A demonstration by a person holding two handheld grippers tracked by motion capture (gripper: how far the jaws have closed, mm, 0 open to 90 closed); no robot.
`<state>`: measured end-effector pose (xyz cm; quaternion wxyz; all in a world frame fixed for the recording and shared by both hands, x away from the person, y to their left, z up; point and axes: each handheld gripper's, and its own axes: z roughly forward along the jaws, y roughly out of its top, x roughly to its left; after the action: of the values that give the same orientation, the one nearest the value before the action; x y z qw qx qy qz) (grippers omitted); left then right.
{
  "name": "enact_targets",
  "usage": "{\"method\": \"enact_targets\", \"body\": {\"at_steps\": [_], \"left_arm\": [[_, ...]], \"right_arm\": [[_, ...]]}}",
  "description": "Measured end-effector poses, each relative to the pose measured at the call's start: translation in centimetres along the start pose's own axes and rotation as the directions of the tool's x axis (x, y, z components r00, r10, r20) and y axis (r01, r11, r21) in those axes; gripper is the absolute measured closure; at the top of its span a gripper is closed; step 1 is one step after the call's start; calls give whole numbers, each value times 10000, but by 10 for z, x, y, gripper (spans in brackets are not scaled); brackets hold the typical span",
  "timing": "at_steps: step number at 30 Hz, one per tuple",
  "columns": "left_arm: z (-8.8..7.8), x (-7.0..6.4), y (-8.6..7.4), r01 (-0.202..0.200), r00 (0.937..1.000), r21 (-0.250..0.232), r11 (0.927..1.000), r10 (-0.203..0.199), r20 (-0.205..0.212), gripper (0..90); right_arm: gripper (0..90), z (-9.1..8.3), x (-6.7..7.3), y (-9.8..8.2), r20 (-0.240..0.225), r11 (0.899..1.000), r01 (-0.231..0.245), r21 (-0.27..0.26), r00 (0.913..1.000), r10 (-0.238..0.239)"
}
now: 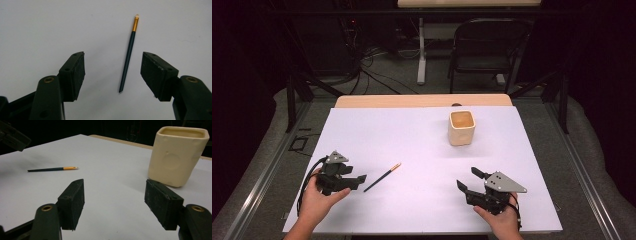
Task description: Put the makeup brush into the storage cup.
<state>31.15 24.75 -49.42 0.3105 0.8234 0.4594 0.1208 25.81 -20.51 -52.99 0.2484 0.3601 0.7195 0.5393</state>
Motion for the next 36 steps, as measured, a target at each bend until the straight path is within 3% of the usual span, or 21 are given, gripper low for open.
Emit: {"method": "enact_targets", "body": {"at_steps": [10,15,24,36], "left_arm": [[-1,2,5,-179,9997,295,9994,183,-131,367],[-1,2,9,-60,9998,542,9985,71,-212,373],[2,1,18,-334,9988,1209,9921,374,-306,384],[7,-1,27,-590,9974,1692,9838,652,-312,396]], "right_arm": [[323,0,0,-1,8,9999,-63,82,10000,63],[324,0,-1,-1,6,9999,-100,72,10000,100],[324,0,0,-1,-32,9999,-109,125,9999,109],[324,0,0,-1,-57,9998,-74,166,10000,75]]}}
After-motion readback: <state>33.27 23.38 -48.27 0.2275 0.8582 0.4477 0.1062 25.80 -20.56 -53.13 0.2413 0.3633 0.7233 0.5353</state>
